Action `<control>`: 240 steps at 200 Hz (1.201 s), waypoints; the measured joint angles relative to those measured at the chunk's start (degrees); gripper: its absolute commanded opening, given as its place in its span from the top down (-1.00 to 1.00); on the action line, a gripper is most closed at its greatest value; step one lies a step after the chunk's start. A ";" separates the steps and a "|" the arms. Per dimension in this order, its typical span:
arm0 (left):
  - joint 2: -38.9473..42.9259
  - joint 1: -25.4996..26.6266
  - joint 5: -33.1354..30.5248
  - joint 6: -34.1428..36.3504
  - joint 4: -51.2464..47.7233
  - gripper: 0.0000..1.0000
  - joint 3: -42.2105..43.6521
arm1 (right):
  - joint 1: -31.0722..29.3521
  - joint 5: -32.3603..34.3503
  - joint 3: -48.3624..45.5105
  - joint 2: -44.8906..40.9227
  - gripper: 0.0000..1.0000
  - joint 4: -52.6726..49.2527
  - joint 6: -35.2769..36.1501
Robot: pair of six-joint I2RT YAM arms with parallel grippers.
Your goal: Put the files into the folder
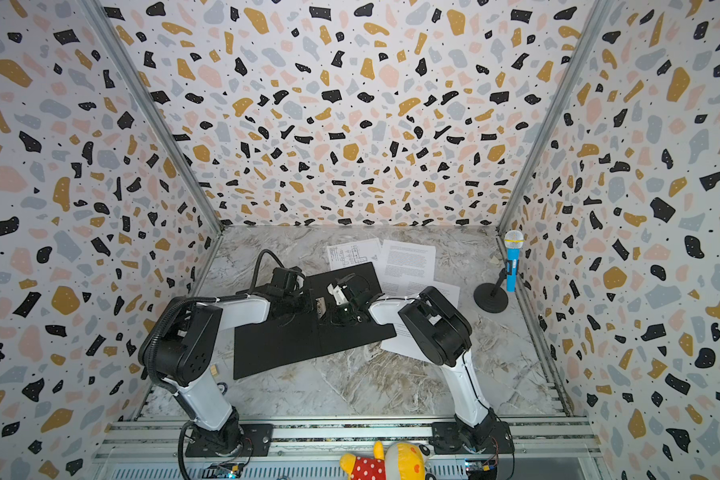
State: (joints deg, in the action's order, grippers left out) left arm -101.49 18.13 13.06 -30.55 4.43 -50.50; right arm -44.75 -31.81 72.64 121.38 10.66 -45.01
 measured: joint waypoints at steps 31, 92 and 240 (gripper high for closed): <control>-0.13 -0.02 0.28 0.50 0.20 0.93 0.00 | 0.00 -0.02 0.00 0.00 0.84 0.00 0.02; -0.24 -0.07 1.07 1.44 0.79 0.93 0.22 | 0.31 -0.17 0.00 0.07 0.99 -0.04 -0.17; -1.86 -0.44 2.82 3.78 3.82 0.96 0.20 | 1.09 0.52 0.59 0.39 1.00 -1.49 2.56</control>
State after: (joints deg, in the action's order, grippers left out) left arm -103.35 17.69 15.88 -26.76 8.25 -50.30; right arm -43.66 -31.29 73.23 121.78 9.17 -42.46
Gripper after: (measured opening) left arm 0.047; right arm 0.055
